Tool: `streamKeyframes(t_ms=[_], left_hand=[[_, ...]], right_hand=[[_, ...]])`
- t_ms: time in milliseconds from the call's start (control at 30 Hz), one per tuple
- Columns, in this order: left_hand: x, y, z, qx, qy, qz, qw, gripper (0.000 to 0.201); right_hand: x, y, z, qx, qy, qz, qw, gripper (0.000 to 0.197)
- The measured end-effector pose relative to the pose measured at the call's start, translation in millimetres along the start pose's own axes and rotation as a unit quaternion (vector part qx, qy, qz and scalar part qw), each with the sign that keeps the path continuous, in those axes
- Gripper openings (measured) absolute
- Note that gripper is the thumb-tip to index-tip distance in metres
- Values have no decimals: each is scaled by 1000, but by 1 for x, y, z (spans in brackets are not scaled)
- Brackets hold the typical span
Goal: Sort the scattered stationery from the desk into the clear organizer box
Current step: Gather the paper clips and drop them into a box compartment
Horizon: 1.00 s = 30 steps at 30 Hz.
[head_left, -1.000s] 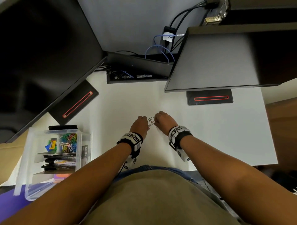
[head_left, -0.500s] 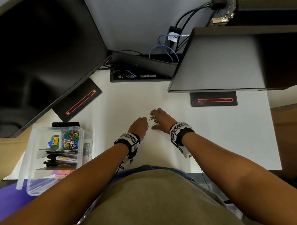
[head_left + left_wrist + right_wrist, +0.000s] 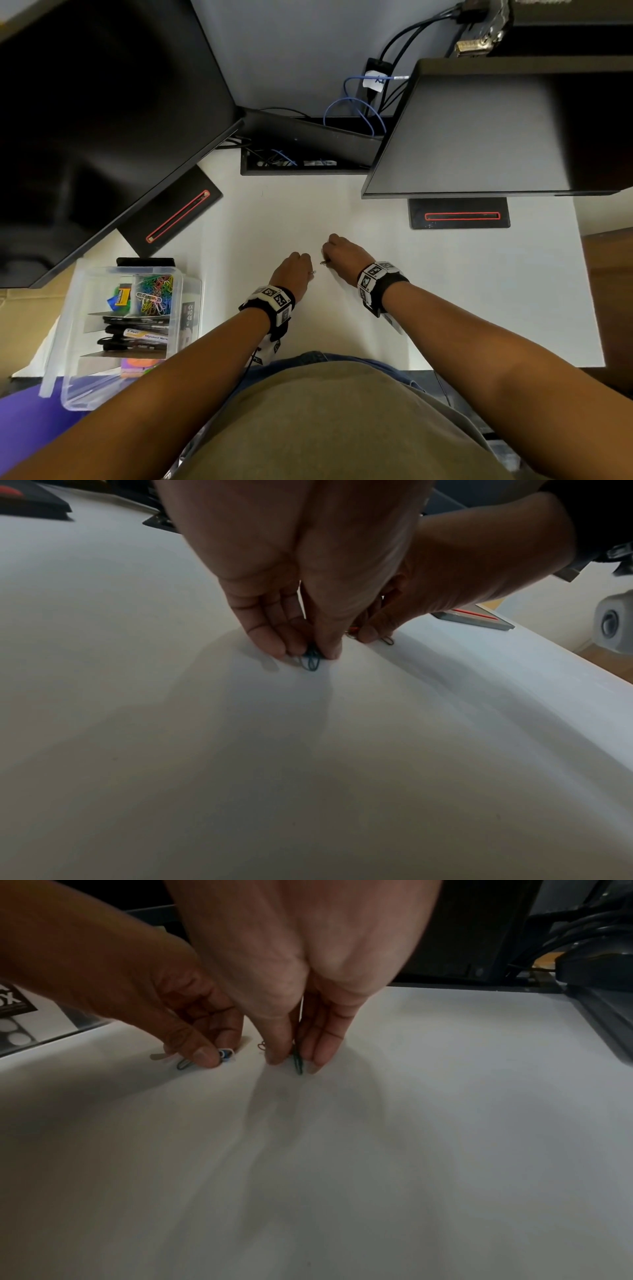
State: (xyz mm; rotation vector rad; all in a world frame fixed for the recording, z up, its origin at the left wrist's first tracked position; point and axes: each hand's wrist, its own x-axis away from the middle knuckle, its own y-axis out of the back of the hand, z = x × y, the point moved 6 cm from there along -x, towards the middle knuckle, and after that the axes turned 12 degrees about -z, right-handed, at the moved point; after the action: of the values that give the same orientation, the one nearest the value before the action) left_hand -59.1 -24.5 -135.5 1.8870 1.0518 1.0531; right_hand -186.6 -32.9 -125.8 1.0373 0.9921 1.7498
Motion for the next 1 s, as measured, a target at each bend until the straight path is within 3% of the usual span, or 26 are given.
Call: streamKeyframes(t_ms=[200, 300, 400, 500, 633, 833, 1000], left_hand=[[1, 3, -4, -32, -16, -10, 999, 17], [0, 7, -5, -35, -22, -17, 999, 19], [-2, 10, -7, -11, -12, -8, 1000, 17], [-4, 11, -12, 29, -12, -12, 999, 12], [-10, 9, -26, 54, -31, -7, 998, 15], [-30, 12, -46, 0, -104, 4, 995, 20], [-35, 1, -48, -81, -119, 28, 989, 15]], right_hand=[[4, -5, 4, 3, 7, 5, 1000, 29], [6, -6, 0, -17, -10, -4, 1000, 24], [4, 1, -12, -101, -81, -21, 991, 8], [10, 9, -36, -201, -171, -64, 962, 3], [27, 5, -48, -221, -189, -42, 956, 4], [41, 11, -51, -287, -233, -68, 927, 11], [44, 20, -57, -302, -249, -78, 917, 14]])
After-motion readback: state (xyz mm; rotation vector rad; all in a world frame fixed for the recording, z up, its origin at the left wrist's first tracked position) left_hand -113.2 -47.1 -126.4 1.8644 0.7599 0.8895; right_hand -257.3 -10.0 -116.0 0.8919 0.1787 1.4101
